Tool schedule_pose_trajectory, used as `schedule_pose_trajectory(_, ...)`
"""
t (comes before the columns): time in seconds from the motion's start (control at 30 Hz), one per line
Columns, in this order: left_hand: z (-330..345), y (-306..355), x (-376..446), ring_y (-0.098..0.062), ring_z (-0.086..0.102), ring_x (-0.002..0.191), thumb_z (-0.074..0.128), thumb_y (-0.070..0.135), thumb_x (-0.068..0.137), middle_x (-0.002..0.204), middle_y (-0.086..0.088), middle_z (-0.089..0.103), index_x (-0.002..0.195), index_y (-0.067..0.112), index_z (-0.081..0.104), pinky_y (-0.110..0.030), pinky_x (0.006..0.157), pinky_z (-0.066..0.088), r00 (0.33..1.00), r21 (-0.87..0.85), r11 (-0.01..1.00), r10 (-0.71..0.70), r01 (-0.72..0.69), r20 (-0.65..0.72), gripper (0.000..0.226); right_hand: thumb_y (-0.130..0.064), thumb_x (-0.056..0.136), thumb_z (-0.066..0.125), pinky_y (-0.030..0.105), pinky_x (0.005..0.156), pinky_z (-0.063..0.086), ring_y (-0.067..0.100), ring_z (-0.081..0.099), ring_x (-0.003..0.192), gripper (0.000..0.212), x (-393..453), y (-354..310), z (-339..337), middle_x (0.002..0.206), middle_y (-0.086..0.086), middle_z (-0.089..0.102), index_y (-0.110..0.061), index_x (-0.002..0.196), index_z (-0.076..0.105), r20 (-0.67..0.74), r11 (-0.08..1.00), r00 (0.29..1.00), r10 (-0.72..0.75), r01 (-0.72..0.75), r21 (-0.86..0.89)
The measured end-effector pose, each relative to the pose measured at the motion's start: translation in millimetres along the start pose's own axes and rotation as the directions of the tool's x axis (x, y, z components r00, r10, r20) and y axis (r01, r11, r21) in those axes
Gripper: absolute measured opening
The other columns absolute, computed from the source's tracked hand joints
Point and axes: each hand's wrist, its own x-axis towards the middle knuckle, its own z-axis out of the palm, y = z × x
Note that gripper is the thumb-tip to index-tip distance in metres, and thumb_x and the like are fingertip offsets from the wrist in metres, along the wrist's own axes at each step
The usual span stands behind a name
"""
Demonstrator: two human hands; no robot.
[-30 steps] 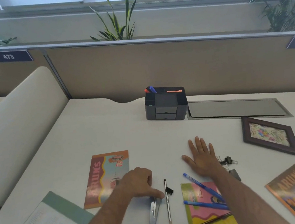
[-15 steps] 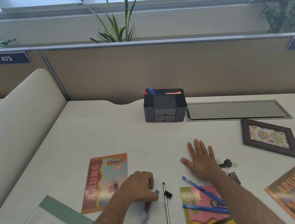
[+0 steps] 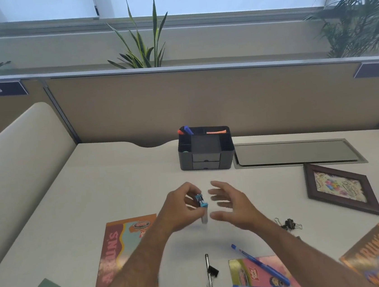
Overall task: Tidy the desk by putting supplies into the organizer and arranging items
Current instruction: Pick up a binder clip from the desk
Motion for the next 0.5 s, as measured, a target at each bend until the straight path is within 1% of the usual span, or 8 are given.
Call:
schedule_pose_trajectory(0.03, 1.5, 2.3, 6.7, -0.012, 0.069, 0.081, 0.081, 0.017, 0.071, 0.093, 0.007, 0.067, 0.101, 0.024, 0.059, -0.022, 0.071, 0.059, 0.999, -0.004, 0.999, 0.036, -0.036, -0.012, 0.038, -0.028, 0.074, 0.083, 0.024, 0.093, 0.054, 0.007, 0.061, 0.114, 0.082, 5.0, -8.4, 1.8, 0.13, -0.011, 0.059, -0.032, 0.143, 0.04, 0.03, 1.0, 1.0, -0.006, 0.005, 0.012)
schedule_pose_trajectory(0.07, 2.9, 4.1, 13.4, -0.01, 0.069, 0.081, 0.081, 0.018, 0.071, 0.092, 0.008, 0.068, 0.101, 0.024, 0.059, -0.021, 0.071, 0.059, 0.997, -0.01, 0.997, 0.07, -0.071, -0.026, 0.038, -0.024, 0.075, 0.083, 0.026, 0.091, 0.056, 0.01, 0.063, 0.112, 0.082, 10.3, -14.7, 2.6, 0.128, -0.008, 0.062, -0.031, 0.144, 0.04, 0.028, 1.0, 1.0, -0.013, 0.013, 0.009)
schedule_pose_trajectory(0.13, 5.7, 5.2, 25.0, -0.007, 0.068, 0.079, 0.082, 0.022, 0.072, 0.09, 0.009, 0.069, 0.1, 0.023, 0.061, -0.02, 0.071, 0.059, 0.992, -0.031, 0.994, 0.105, -0.107, -0.067, 0.036, -0.019, 0.078, 0.081, 0.032, 0.088, 0.059, 0.016, 0.067, 0.105, 0.077, 19.8, -22.9, 1.0, 0.122, -0.002, 0.067, -0.026, 0.145, 0.042, -0.025, 0.999, 0.999, -0.034, 0.034, -0.014)
schedule_pose_trajectory(0.17, 7.4, 5.1, 29.8, -0.008, 0.068, 0.079, 0.083, 0.024, 0.072, 0.09, 0.009, 0.07, 0.101, 0.023, 0.062, -0.02, 0.071, 0.059, 0.99, -0.046, 0.993, 0.107, -0.111, -0.087, 0.035, -0.018, 0.079, 0.08, 0.033, 0.086, 0.059, 0.016, 0.068, 0.102, 0.075, 23.1, -24.3, -1.4, 0.118, -0.001, 0.069, -0.024, 0.144, 0.044, -0.054, 0.999, 0.998, -0.04, 0.039, -0.025)
schedule_pose_trajectory(0.3, 17.4, 2.0, 41.8, -0.008, 0.068, 0.083, 0.083, 0.031, 0.073, 0.098, 0.012, 0.067, 0.111, 0.028, 0.058, -0.023, 0.071, 0.06, 0.988, -0.13, 0.987, 0.074, -0.092, -0.137, 0.045, -0.015, 0.077, 0.082, 0.029, 0.08, 0.061, 0.017, 0.069, 0.096, 0.069, 32.3, -21.4, -12.7, 0.105, -0.002, 0.072, -0.025, 0.137, 0.05, -0.113, 0.999, 0.993, -0.035, 0.031, -0.039)
schedule_pose_trajectory(0.4, 25.5, -6.0, 46.3, -0.005, 0.066, 0.091, 0.079, 0.04, 0.077, 0.105, 0.014, 0.065, 0.118, 0.032, 0.052, -0.019, 0.076, 0.057, 0.984, -0.234, 0.971, 0.008, -0.05, -0.177, 0.049, -0.015, 0.075, 0.083, 0.027, 0.079, 0.06, 0.014, 0.067, 0.092, 0.066, 40.4, -24.2, -19.5, 0.104, -0.006, 0.065, -0.027, 0.132, 0.052, -0.164, 0.993, 0.986, -0.026, 0.007, -0.115)
schedule_pose_trajectory(0.43, 28.4, -12.3, 47.3, -0.004, 0.064, 0.094, 0.075, 0.044, 0.079, 0.107, 0.013, 0.064, 0.118, 0.033, 0.051, -0.02, 0.08, 0.056, 0.982, -0.227, 0.974, -0.02, -0.023, -0.186, 0.047, -0.016, 0.075, 0.084, 0.026, 0.079, 0.059, 0.013, 0.066, 0.09, 0.064, 44.5, -25.5, -22.6, 0.105, -0.007, 0.063, -0.028, 0.129, 0.053, -0.197, 0.992, 0.98, -0.026, 0.001, -0.126)
schedule_pose_trajectory(0.5, 33.1, -29.8, 48.8, -0.004, 0.06, 0.103, 0.067, 0.053, 0.083, 0.114, 0.013, 0.062, 0.121, 0.032, 0.05, -0.024, 0.09, 0.051, 0.979, -0.094, 0.995, -0.058, 0.04, -0.197, 0.046, -0.015, 0.074, 0.085, 0.022, 0.078, 0.059, 0.009, 0.065, 0.088, 0.059, 55.3, -29.5, -30.6, 0.107, -0.006, 0.061, -0.026, 0.124, 0.056, -0.252, 0.993, 0.967, -0.041, 0.011, -0.121)
